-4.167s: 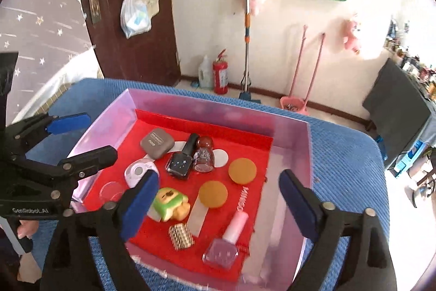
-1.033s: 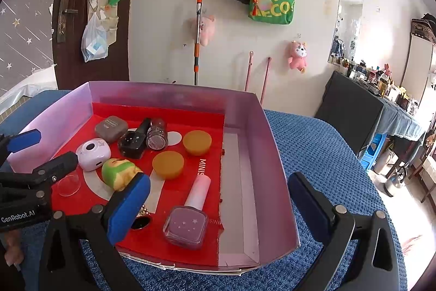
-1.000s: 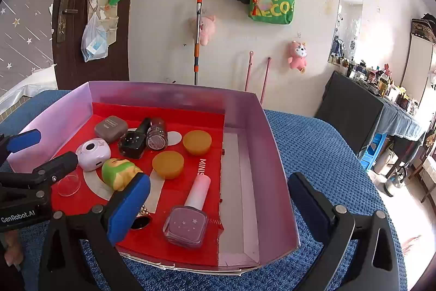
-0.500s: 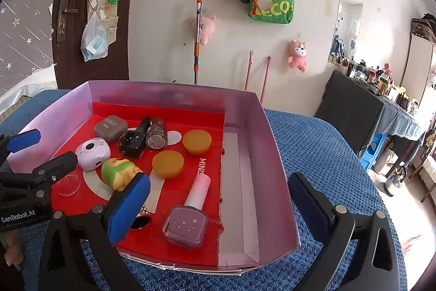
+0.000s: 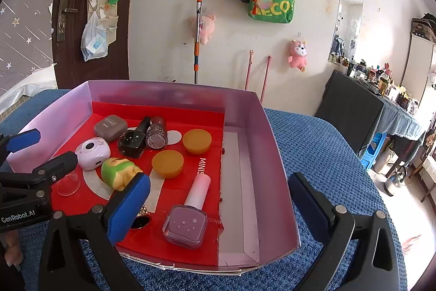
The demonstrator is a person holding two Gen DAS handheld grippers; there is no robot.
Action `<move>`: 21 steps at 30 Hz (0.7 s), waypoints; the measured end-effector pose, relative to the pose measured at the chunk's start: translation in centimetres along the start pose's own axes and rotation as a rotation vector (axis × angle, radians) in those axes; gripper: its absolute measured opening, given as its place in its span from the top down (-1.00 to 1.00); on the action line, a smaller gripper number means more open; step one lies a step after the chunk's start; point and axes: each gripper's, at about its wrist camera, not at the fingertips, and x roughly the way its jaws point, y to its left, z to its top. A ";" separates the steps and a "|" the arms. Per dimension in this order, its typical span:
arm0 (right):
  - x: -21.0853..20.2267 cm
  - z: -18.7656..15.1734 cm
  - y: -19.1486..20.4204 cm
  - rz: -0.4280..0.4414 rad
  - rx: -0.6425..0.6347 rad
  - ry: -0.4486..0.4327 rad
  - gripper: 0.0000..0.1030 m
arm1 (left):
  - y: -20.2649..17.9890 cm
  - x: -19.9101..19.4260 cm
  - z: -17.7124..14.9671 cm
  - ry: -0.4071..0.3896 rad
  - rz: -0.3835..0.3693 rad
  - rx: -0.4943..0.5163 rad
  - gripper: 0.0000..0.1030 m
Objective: Organize rigid objects
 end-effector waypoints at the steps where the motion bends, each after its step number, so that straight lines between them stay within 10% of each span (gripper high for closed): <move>1: 0.0 0.0 0.0 0.000 0.000 0.000 -1.00 | 0.0 0.0 0.0 0.000 0.001 0.000 -0.83; 21: 0.1 0.1 0.0 0.000 0.000 0.002 -1.00 | 0.5 -0.3 -0.2 0.002 -0.001 -0.002 -0.85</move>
